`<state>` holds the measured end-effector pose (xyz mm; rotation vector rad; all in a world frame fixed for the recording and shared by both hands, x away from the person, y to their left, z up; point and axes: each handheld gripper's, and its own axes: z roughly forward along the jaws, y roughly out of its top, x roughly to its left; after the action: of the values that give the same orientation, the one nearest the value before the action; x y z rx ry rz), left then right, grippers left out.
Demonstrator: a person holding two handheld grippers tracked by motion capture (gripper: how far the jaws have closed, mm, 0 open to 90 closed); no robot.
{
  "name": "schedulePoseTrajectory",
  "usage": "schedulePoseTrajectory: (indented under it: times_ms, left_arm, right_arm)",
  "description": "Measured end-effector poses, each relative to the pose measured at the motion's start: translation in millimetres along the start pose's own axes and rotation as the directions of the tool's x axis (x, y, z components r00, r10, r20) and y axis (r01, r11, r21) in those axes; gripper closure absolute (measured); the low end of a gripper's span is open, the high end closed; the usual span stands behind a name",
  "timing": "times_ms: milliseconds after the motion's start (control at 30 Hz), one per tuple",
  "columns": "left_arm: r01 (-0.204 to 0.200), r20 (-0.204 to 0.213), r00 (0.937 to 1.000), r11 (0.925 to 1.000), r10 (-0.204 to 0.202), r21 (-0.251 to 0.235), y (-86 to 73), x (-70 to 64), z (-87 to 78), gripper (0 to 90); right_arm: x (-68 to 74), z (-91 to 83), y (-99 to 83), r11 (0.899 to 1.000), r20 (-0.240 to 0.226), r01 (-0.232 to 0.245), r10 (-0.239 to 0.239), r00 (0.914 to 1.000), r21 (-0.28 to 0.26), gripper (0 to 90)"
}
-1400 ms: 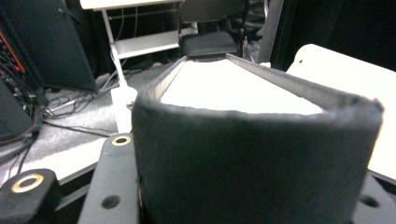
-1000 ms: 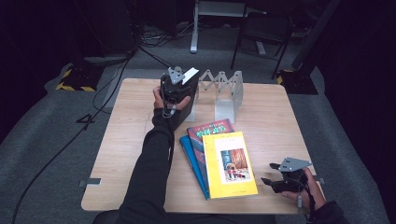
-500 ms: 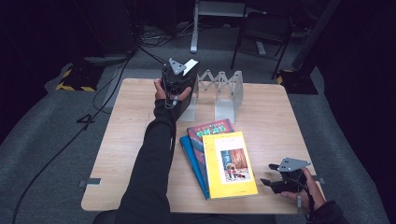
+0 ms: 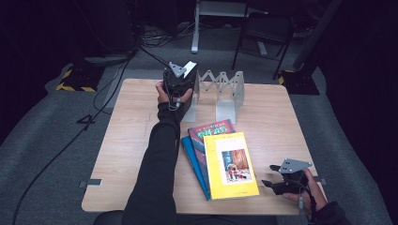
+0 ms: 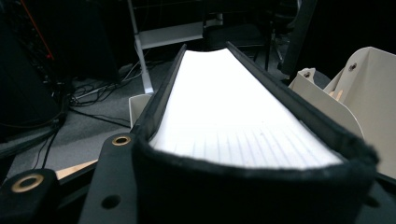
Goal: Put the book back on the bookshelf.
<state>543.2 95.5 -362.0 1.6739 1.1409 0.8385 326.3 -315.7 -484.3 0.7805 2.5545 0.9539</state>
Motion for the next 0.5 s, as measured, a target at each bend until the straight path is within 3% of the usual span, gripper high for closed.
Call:
schedulePoseTrajectory:
  times_ms: [500]
  left_arm:
    - [0.022, -0.007, 0.9997, 0.9997, -0.022, -0.006, -21.1, 4.3, -23.8, 50.0]
  right_arm:
    - [1.4, 0.5, 1.3, 1.000, 0.004, 0.008, -0.008, 1.0000, 0.005, 31.5]
